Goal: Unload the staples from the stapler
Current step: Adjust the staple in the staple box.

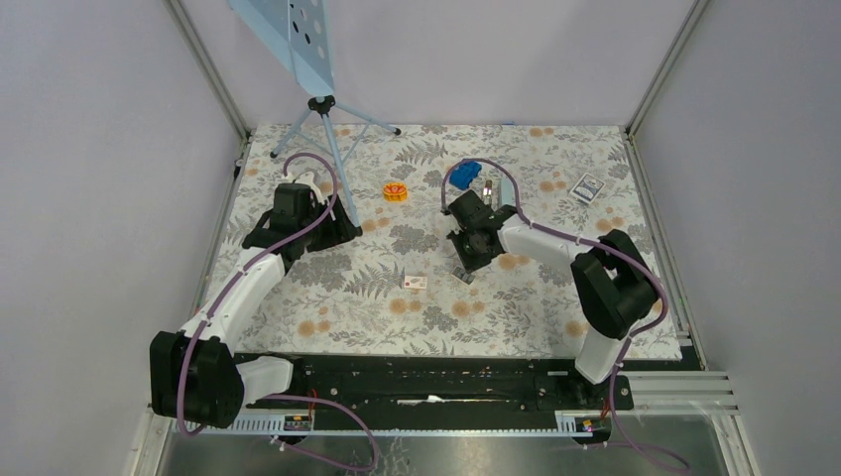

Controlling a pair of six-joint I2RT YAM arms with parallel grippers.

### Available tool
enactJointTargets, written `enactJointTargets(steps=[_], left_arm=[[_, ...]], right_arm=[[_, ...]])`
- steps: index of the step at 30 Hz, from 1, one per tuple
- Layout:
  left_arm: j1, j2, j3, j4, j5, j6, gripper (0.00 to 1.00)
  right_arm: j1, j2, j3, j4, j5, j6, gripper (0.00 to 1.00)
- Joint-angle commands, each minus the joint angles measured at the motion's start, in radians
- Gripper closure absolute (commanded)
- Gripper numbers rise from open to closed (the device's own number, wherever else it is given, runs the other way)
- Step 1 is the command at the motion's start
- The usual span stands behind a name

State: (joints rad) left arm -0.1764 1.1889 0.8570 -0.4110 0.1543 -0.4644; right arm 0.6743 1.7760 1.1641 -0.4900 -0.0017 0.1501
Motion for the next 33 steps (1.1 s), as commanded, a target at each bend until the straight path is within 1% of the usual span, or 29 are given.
enactJointTargets(steps=[1, 6, 9, 11, 13, 15, 17, 19, 21, 27, 30, 33], left_arm=[[0.006, 0.003, -0.004, 0.044, 0.009, -0.003, 0.33], [0.007, 0.005, -0.004, 0.044, 0.01, -0.003, 0.33], [0.006, 0.005, -0.003, 0.044, 0.008, -0.003, 0.33], [0.006, 0.006, -0.003, 0.044, 0.008, -0.002, 0.33], [0.006, 0.009, -0.001, 0.043, 0.011, -0.003, 0.33], [0.008, 0.013, 0.001, 0.044, 0.015, -0.002, 0.33], [0.008, 0.017, 0.003, 0.044, 0.019, -0.003, 0.33], [0.009, 0.017, 0.004, 0.044, 0.02, -0.003, 0.33], [0.009, 0.015, 0.002, 0.044, 0.019, -0.003, 0.33], [0.012, 0.01, 0.002, 0.047, 0.02, -0.003, 0.33], [0.013, 0.01, 0.002, 0.047, 0.022, -0.003, 0.33], [0.014, 0.005, 0.001, 0.046, 0.021, -0.003, 0.33]], right_arm=[[0.012, -0.078, 0.044, 0.018, 0.004, -0.001, 0.88], [0.011, -0.087, 0.034, 0.021, 0.024, 0.012, 0.88], [0.012, -0.085, 0.033, -0.017, 0.102, 0.045, 0.86], [0.011, -0.082, 0.031, -0.051, 0.166, 0.094, 0.83], [0.01, -0.076, 0.029, -0.08, 0.187, 0.153, 0.77], [0.01, -0.079, 0.017, -0.081, 0.157, 0.213, 0.67], [0.01, -0.094, -0.015, -0.037, 0.106, 0.282, 0.57], [0.011, -0.106, -0.032, 0.0, 0.073, 0.351, 0.45], [0.011, -0.111, -0.034, 0.011, 0.073, 0.422, 0.39], [0.011, -0.102, -0.048, 0.014, 0.101, 0.708, 0.36], [0.014, -0.085, -0.081, 0.034, 0.118, 0.898, 0.33], [0.016, -0.042, -0.061, -0.021, 0.165, 0.979, 0.31]])
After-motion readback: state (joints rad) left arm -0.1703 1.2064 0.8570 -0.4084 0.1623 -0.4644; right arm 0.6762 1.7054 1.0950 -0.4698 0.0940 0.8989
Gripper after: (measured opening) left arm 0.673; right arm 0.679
